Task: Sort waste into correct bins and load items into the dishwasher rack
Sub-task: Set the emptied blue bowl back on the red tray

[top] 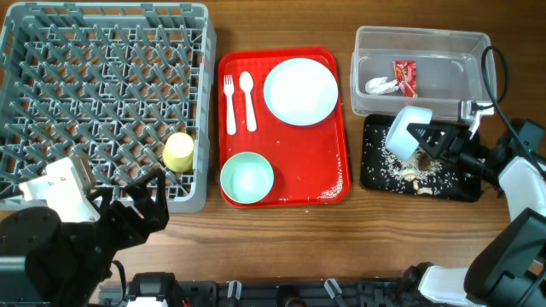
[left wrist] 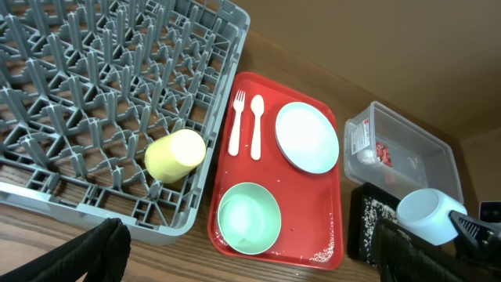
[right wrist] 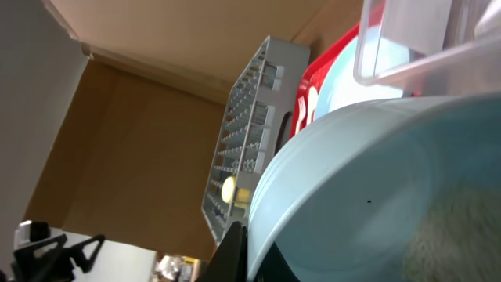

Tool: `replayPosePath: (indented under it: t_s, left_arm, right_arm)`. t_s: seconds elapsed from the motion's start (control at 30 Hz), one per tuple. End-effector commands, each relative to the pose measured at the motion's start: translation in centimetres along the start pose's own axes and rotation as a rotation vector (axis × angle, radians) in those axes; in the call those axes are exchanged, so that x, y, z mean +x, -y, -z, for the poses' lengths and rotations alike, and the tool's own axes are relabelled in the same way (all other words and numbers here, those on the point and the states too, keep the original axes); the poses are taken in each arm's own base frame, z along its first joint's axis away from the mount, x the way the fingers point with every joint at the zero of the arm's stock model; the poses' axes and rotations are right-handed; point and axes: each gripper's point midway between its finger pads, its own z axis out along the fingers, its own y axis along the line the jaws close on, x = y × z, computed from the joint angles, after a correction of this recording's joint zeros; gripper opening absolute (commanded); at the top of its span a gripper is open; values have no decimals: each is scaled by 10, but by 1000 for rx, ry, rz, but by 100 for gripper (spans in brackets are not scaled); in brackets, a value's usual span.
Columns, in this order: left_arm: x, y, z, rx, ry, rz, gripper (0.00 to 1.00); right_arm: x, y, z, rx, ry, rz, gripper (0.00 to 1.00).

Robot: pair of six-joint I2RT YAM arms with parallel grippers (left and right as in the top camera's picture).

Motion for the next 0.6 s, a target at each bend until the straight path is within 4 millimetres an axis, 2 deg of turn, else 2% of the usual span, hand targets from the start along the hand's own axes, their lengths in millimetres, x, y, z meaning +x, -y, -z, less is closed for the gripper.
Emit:
replayPosePath:
  t_s: [0.0,0.03,0.07,0.1,0.13,0.17,0.23,0.27,0.3,0.33,0.37,0.4,0.43,0.47,0.5,0.57]
  left_arm:
    - [-1,3,3,14,8,-26,100]
    - [-1,3,3,14,7,-26,100]
    - [-1,3,3,14,8,-26,100]
    - [-1,3,3,14,8,-26,100]
    - [-1,3,3,14,8,-26,100]
    - [-1,3,3,14,8,-26,100]
    - [-1,3,3,14,8,-26,100]
    - [-2,3,3,14,8,-26,100]
    - [-1,3,3,14,8,-26,100]
    - [-1,3,3,14,8,-26,100]
    - [-1,3,3,14,8,-26,100]
    - [-1,3,3,14,8,-26,100]
    - [-1,3,3,14,8,-26,100]
    - [-1,3,3,14,8,-26,100]
    - [-1,3,3,14,8,-26,100]
    - [-1,3,3,14,8,-26,100]
  right_arm:
    - [-3,-11,1,-71,15,6,4]
    - [-3,-11,1,-72,15,26,4]
    - [-2,0,0,-12,6,18,4]
    - [-2,1,0,-4,4,-25,4]
    - [-2,-12,1,-82,16,-7,4]
    - [-1,-16,1,-103,21,28,4]
    - [0,7,0,24,1,-30,4]
    - [1,-6,0,-48,9,4,4]
    - [2,-3,0,-28,5,14,4]
    - [3,10,0,43,-7,0,4]
    - [3,10,0,44,-7,-27,4]
    - [3,-5,0,-41,5,12,4]
    - [3,-7,0,-47,7,58,4]
    - [3,5,0,16,-4,49,4]
    - [3,8,0,33,-5,-19,4]
    - [-1,-17,1,-107,22,68,4]
